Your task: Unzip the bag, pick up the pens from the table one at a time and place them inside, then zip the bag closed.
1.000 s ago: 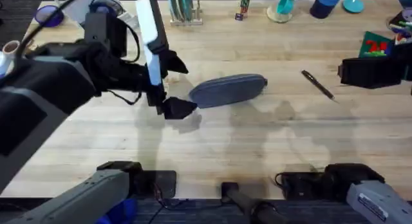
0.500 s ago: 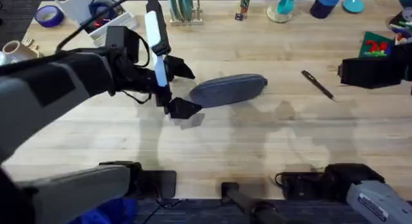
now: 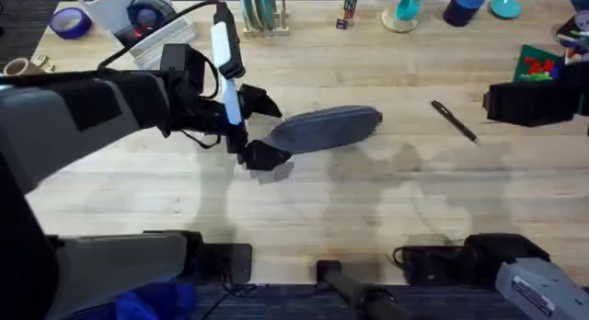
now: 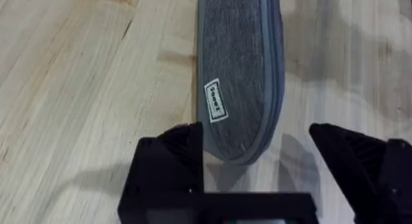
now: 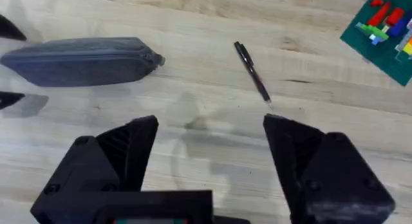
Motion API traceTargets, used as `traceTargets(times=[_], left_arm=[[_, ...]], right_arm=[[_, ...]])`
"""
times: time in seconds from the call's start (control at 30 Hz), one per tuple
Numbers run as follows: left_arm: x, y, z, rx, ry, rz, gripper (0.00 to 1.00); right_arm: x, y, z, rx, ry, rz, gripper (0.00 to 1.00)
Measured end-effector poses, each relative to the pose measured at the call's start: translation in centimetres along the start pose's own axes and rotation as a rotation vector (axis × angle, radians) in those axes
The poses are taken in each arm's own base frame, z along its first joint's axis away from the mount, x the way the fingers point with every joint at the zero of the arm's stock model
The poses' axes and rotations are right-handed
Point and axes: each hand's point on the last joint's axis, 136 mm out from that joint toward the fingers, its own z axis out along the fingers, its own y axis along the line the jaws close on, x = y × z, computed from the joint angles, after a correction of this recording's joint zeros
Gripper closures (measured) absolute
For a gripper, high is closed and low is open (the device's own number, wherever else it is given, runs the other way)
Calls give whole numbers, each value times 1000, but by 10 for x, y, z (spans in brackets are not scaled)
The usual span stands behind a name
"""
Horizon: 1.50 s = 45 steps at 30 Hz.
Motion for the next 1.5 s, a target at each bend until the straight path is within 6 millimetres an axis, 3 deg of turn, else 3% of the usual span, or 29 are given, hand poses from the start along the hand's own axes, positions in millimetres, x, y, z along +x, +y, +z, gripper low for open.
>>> traceTargets(times=[0.23,0.3,0.37,0.5,0.53,0.77,1.3,1.5], left_arm=[[-2,3,0,-11,-6,16,11],[-2,5,0,-15,-7,24,127],[-3,5,0,-17,-9,26,299],[-3,6,0,-22,-10,33,904],[-3,7,0,-22,-10,37,938],[-3,6,0,-22,-10,37,956],[-3,6,0,-22,-10,36,956],[-3,6,0,-21,-10,36,956]], right_arm=[[0,0,0,0,0,0,5],[0,0,0,0,0,0,4],[0,0,0,0,0,0,4],[0,0,0,0,0,0,4],[0,0,0,0,0,0,4],[0,1,0,-5,0,-47,5],[-2,28,0,-154,-68,-718,5],[3,46,14,-285,-73,-899,4]])
